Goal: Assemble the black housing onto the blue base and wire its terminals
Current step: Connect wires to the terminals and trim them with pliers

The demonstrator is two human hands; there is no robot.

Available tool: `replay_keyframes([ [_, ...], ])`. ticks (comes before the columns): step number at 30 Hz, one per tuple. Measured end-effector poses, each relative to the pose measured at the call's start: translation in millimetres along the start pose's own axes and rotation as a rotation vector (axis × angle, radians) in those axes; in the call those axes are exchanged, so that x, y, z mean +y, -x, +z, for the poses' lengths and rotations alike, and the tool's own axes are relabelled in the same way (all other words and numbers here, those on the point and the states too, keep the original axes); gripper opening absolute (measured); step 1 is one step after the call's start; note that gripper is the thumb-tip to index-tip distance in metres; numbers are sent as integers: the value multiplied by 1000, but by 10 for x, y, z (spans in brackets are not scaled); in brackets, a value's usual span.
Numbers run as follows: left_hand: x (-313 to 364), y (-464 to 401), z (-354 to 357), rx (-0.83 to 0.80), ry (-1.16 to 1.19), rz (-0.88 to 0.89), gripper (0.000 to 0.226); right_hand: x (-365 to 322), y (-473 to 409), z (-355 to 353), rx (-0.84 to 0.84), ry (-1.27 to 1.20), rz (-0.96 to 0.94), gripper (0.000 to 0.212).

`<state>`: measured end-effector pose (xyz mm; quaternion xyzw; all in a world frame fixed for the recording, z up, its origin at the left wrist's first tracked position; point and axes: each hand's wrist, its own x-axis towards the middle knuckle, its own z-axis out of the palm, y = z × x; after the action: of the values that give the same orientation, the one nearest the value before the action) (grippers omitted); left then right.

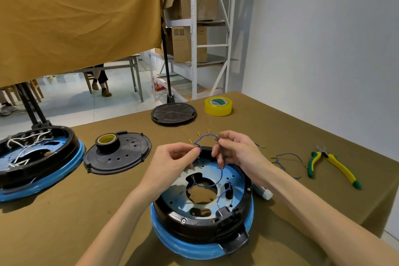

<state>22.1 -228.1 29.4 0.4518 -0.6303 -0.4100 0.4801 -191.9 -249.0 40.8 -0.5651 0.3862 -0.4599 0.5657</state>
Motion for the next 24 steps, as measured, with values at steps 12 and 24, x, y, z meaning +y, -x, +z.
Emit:
replay_keyframes([
  [12,-45,14,14,-60,-181,158,7,-339,-149,-73,-276,280,254,35],
  [24,-14,-17,16,-10,-96,136,12,-389,-192,-78,-365,-107,196,19],
])
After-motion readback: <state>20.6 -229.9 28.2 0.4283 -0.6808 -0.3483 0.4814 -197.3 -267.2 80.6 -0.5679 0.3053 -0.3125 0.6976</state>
